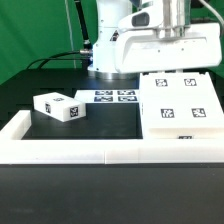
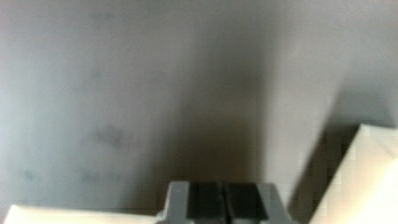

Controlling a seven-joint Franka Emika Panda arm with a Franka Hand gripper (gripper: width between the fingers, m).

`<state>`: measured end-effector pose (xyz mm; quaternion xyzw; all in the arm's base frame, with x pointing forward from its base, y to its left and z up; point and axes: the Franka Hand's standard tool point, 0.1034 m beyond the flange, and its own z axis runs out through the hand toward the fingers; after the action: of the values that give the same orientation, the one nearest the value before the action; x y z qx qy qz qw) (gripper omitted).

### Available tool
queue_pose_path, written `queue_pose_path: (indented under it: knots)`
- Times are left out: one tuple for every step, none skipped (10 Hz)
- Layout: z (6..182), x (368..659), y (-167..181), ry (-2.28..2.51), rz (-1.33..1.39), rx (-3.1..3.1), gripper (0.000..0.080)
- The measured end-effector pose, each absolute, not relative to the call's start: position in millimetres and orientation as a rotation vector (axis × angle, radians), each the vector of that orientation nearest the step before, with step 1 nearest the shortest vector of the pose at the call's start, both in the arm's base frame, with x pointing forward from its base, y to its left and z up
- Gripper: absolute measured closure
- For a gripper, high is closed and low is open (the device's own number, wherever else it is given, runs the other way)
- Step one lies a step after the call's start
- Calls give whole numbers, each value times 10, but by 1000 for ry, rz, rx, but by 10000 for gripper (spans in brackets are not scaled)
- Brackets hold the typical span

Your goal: Assemble cabinet

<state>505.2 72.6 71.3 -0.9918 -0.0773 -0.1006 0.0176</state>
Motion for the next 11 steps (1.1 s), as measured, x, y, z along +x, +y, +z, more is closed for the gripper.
queue_pose_path:
  knots:
    - [809, 5084, 730, -241, -330, -3079, 797]
    - [873, 5104, 730, -251, -333, -3077, 797]
    - [959, 5129, 737, -253, -306, -3077, 797]
    - [1040, 5190, 749, -254, -296, -3076, 797]
    - [1024, 5187, 749, -254, -303, -3075, 797]
    - [1014, 5177, 748, -254, -299, -3076, 797]
    - [1014, 5177, 748, -254, -299, -3076, 797]
    - [1014, 5177, 748, -254, -299, -3076, 797]
    - [1044, 5187, 749, -254, -297, -3076, 797]
    - [1104, 5208, 752, -254, -296, -3074, 797]
    - [1170, 5225, 762, -256, -278, -3074, 797]
